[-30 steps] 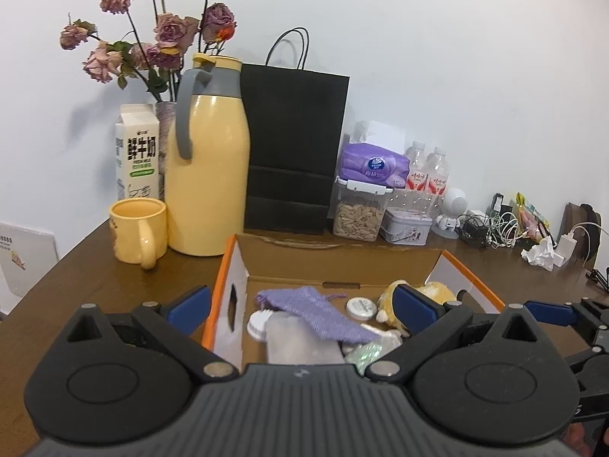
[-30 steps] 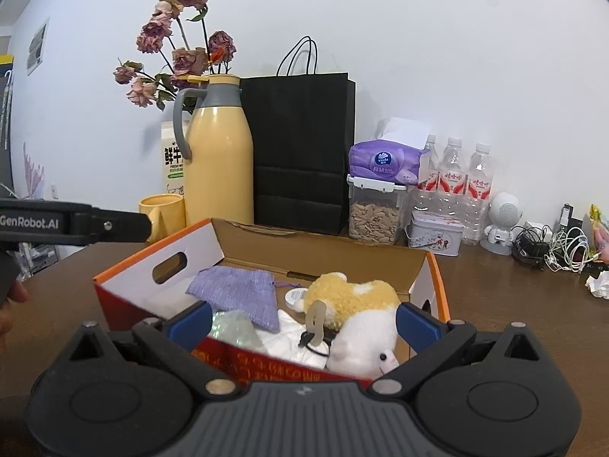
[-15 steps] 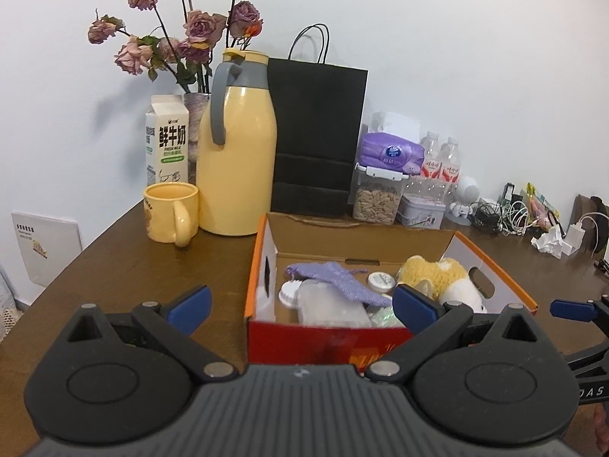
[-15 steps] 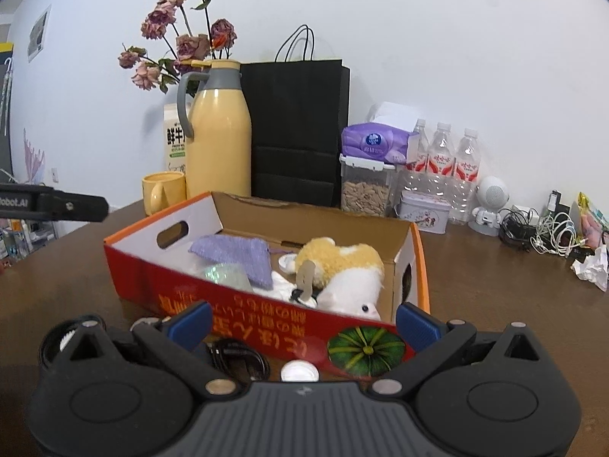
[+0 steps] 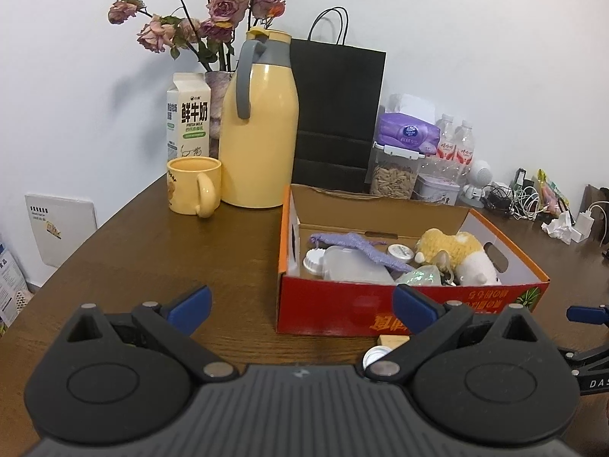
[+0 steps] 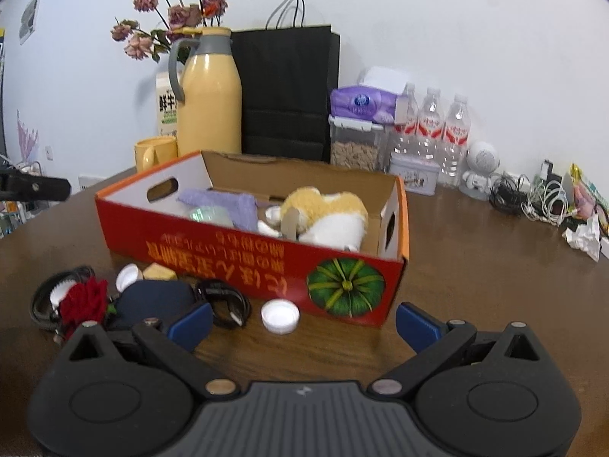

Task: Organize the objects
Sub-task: 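Withdraw both tools from the box back toward the loose table items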

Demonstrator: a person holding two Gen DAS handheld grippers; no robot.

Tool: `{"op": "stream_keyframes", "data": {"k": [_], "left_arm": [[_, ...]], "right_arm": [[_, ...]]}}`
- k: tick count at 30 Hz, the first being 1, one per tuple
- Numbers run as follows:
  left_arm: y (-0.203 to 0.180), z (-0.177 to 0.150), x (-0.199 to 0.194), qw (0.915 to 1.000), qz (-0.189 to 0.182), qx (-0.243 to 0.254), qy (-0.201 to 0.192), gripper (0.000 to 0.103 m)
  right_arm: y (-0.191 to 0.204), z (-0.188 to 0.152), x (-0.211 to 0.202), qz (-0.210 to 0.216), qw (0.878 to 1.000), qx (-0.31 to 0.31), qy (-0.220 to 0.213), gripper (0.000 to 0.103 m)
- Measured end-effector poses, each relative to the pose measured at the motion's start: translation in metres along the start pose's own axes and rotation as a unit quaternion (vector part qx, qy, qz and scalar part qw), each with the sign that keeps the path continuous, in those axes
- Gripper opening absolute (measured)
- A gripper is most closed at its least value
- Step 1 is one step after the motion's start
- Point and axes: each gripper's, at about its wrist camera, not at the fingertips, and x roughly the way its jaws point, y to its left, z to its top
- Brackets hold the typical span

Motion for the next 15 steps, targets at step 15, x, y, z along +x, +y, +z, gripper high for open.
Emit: {"op": "stream_keyframes", "data": {"k": [15], "left_arm": [[0.008,-0.008,0.009,0.9998,-0.009,-0.015,0.011,0.103]], "right_arm": [[0.005,0.007,0.043,0.015,0.998,-0.024,0.057,0.069]]}}
